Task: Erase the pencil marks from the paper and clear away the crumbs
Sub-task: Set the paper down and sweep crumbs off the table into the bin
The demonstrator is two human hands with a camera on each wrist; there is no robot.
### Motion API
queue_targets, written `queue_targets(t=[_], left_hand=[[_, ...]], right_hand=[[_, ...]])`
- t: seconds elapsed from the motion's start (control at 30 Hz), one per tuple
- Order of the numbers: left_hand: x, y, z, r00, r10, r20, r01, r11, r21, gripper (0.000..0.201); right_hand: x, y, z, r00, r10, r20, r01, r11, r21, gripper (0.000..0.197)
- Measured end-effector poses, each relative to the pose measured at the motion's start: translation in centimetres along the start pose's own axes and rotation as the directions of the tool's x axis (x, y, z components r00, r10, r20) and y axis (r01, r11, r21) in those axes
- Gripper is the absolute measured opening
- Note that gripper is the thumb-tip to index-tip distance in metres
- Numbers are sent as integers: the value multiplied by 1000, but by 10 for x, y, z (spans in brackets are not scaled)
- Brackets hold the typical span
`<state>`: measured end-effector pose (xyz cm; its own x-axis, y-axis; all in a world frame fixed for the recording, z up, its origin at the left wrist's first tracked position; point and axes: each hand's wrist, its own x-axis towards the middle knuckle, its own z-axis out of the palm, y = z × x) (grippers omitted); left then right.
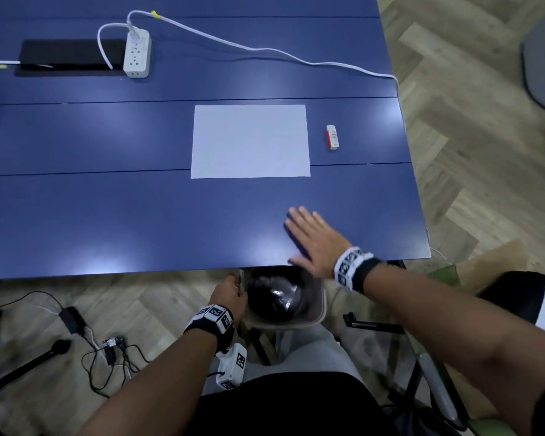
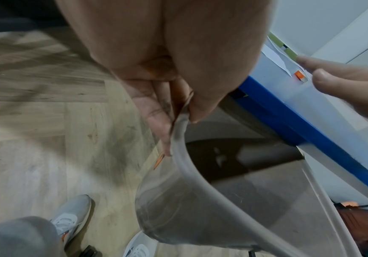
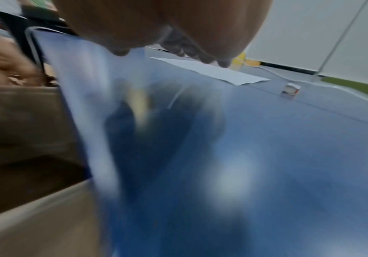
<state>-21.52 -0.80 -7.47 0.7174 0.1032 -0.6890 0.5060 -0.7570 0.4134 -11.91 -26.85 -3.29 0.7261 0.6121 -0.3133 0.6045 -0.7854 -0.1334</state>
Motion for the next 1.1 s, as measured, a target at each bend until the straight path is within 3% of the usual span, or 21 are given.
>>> queue_targets(t=[0.1, 0.27, 0.4, 0.6, 0.67, 0.77, 0.9, 1.1], left_hand=[[1, -1, 0, 1000, -1, -3, 1, 1000, 12, 16], [2, -2, -1, 1000, 8, -2, -8, 1000, 14, 15], [3, -3, -1, 1000, 20, 2, -20, 1000, 3, 18], [3, 0, -2, 1000, 22, 8, -22, 1000, -12, 17], [4, 0, -2, 1000, 22, 11, -22, 1000, -9, 17], [4, 1, -1, 1000, 24, 12, -24, 1000, -11, 18], [5, 2, -2, 999, 29, 17, -29, 1000, -9, 17], [7, -1, -2, 1000, 22, 21, -22, 999, -35, 16]], right_hand=[[36, 25, -17, 994, 97, 56, -97, 995, -4, 88], [57, -2, 0, 993, 58, 106, -49, 995, -88, 92], [29, -46, 21, 984, -152, 94, 158, 986, -60, 92], [-30, -70, 36, 893, -426, 142, 428, 904, 21, 85], [-28, -55, 27, 915, -388, 108, 386, 922, 40, 82], [1, -15, 2, 973, -229, 29, 229, 973, 7, 78], [66, 19, -28, 995, -81, 56, 84, 995, -57, 83], [113, -26, -20, 991, -56, 123, 73, 987, -142, 92]])
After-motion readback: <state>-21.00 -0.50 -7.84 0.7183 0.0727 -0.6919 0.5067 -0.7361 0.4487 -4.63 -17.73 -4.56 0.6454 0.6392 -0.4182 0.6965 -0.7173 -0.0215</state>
